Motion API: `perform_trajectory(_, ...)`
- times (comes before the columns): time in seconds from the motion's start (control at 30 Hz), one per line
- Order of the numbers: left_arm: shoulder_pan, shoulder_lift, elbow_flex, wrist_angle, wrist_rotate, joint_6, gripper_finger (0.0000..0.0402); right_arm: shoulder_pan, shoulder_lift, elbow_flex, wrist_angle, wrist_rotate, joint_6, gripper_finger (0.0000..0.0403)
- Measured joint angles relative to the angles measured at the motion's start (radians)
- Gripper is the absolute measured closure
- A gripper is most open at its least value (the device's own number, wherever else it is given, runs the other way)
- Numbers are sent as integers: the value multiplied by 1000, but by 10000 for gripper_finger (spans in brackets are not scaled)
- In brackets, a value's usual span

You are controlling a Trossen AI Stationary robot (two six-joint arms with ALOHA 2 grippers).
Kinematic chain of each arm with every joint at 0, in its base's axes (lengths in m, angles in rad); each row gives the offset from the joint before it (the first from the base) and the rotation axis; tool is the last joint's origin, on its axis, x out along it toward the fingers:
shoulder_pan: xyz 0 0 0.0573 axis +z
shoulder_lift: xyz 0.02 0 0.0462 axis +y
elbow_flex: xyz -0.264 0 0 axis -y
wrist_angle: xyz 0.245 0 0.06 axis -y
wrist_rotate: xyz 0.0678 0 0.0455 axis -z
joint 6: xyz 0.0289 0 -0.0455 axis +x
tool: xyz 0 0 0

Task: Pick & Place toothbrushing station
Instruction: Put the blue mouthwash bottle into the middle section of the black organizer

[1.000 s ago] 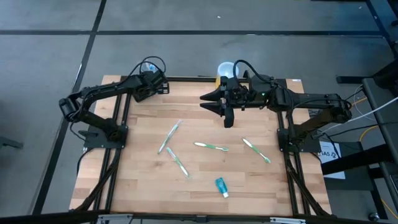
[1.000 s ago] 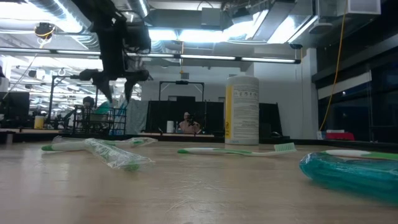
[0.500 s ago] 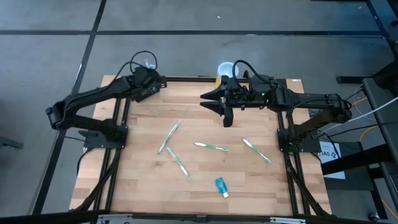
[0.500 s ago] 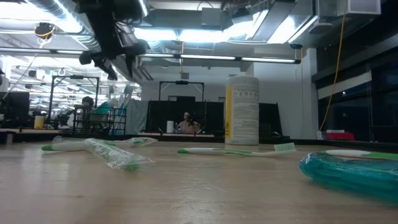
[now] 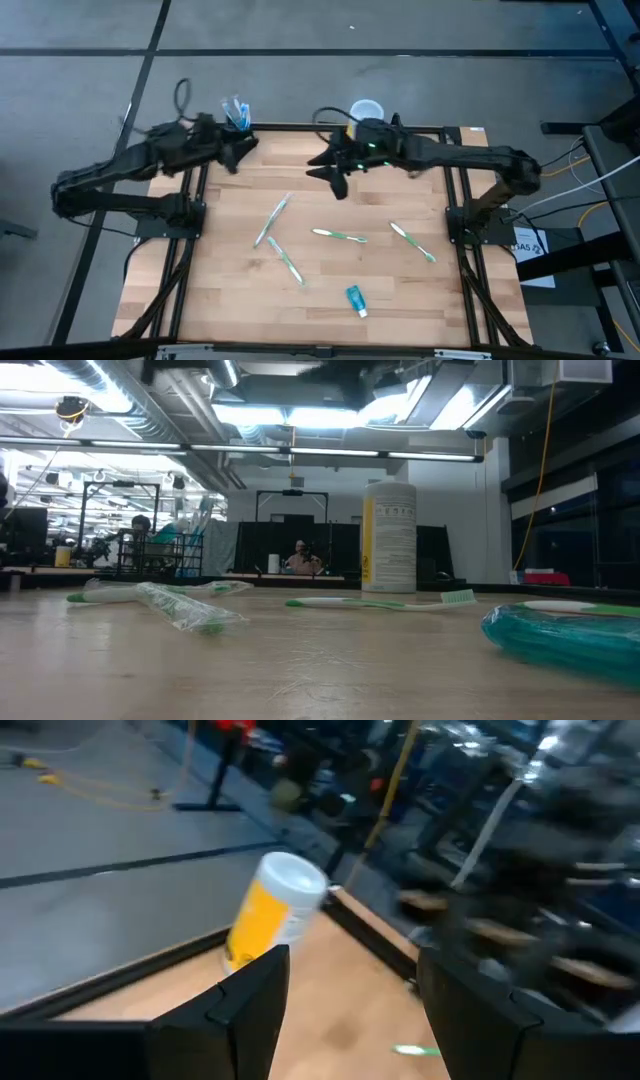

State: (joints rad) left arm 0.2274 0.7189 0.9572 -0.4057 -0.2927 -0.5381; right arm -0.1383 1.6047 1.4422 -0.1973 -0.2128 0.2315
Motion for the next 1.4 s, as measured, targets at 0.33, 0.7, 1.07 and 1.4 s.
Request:
perform_trajectory(0.33,-112,-13,-1,-443,-351,-193,185,-76,127,0,252,-233,157,272)
perform_trajectory(0.7,33,387,3,-607,-445,-54,192,-76,-64,0,190,-159,92,292)
perform_trajectory(1.07,258,658,84,-516,-402,34,220,-78,-180,0,143,-109,90,293)
perform_trajectory(1.4,363,745,142,-510,-332,9,261,-60,-180,0,137,-109,98,293)
